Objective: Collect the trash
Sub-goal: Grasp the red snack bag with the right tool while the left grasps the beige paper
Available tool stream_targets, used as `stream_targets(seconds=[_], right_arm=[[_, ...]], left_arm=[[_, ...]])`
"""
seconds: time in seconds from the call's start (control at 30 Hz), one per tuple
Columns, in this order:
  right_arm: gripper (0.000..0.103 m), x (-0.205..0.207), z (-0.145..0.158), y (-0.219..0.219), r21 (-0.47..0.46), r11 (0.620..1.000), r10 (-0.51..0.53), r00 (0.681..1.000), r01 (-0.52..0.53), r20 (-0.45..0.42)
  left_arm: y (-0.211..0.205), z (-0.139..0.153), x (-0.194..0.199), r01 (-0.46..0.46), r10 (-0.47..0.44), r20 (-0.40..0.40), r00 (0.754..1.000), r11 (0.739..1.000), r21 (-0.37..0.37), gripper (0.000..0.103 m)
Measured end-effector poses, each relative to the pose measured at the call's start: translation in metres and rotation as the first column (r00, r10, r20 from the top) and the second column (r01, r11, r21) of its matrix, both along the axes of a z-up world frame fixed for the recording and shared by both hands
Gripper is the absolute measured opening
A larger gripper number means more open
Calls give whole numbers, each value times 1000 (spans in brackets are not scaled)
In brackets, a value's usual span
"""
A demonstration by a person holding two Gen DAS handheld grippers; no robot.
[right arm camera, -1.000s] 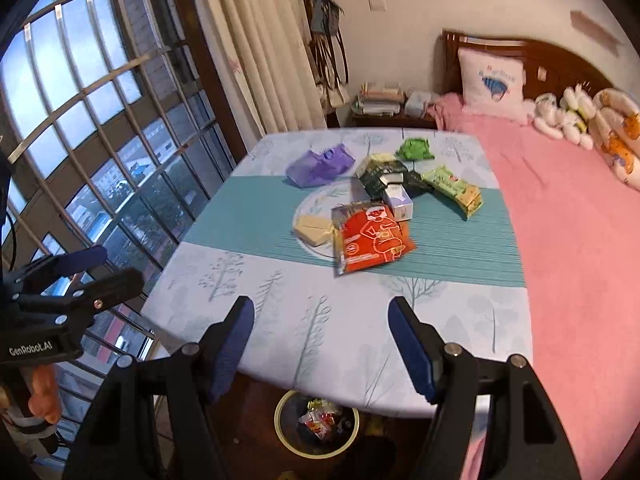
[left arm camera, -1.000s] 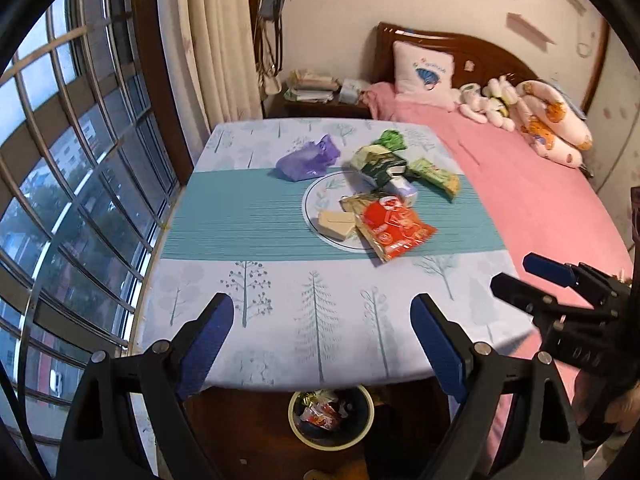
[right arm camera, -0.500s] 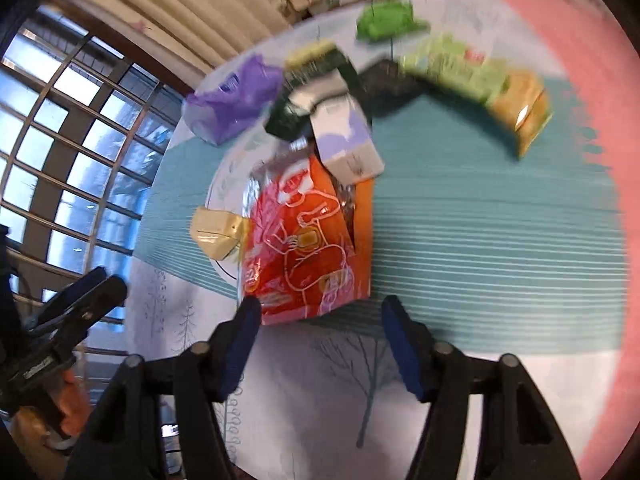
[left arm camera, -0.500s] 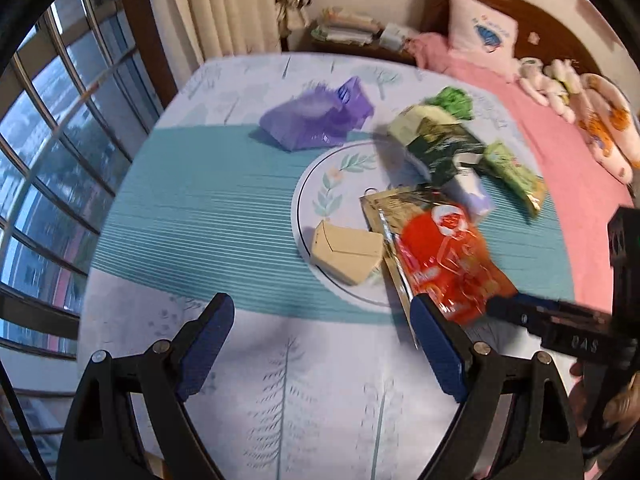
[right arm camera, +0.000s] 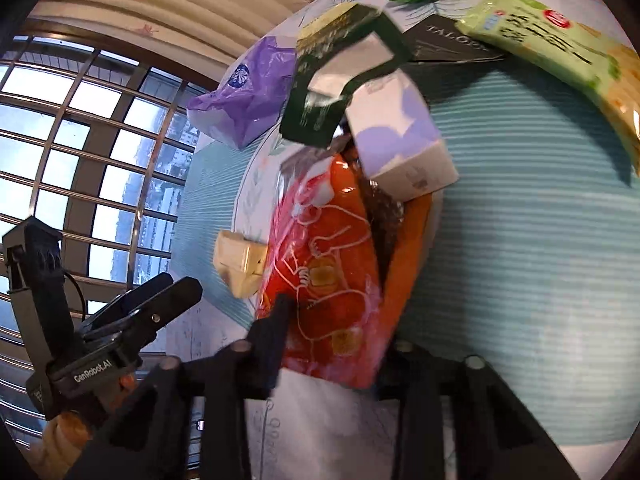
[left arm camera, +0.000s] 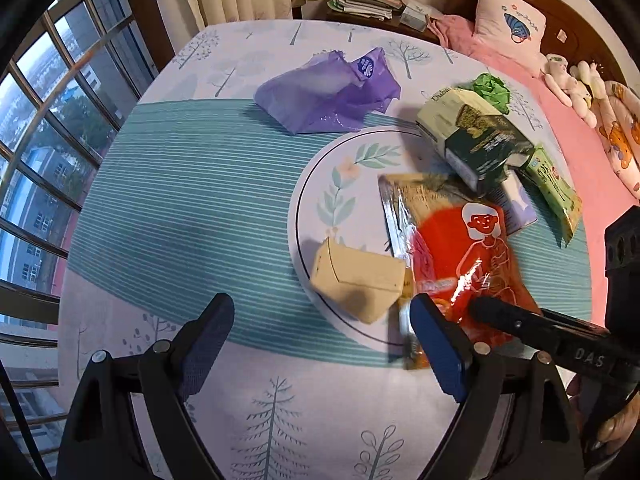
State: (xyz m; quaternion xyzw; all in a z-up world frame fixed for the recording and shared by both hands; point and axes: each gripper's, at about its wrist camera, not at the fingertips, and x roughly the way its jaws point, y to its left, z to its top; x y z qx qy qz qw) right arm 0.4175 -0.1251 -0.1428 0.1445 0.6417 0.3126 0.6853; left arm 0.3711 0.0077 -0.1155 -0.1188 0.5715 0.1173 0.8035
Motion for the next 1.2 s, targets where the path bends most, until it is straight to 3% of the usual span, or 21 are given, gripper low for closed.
stream_targets(seconds=[0.07, 0.17, 0.43, 0.67, 0.77, 1.0, 1.2], right_arm=[[5, 3, -2, 6, -31, 999, 8, 1000, -8, 9], [3, 8, 4, 8, -55, 998, 7, 999, -5, 34], [2, 11, 16, -1, -105, 994, 47, 994, -36, 97], [2, 11, 13, -5, -106, 994, 52, 995, -43, 90], [1, 10, 15, -5, -106, 993, 64, 994, -54, 94], [1, 0, 25, -7, -93, 994, 72, 991, -62, 113], [0, -22, 43, -8, -99, 994, 69, 986, -54, 151]], left_arm=[[3, -4, 4, 1, -1, -12, 1000, 1000, -28, 88], [5, -11, 10, 12, -14, -35, 999, 999, -52, 88], [2, -32, 23, 28, -37, -93, 995, 995, -97, 88], [6, -52, 32, 9, -19, -148, 989, 998, -70, 87], [4, -48, 34, 23, -30, -124, 992, 998, -57, 62], [3, -40, 23, 6, -15, -114, 993, 997, -75, 60], [-4, -15, -14, 38, -42, -65, 997, 997, -65, 60]])
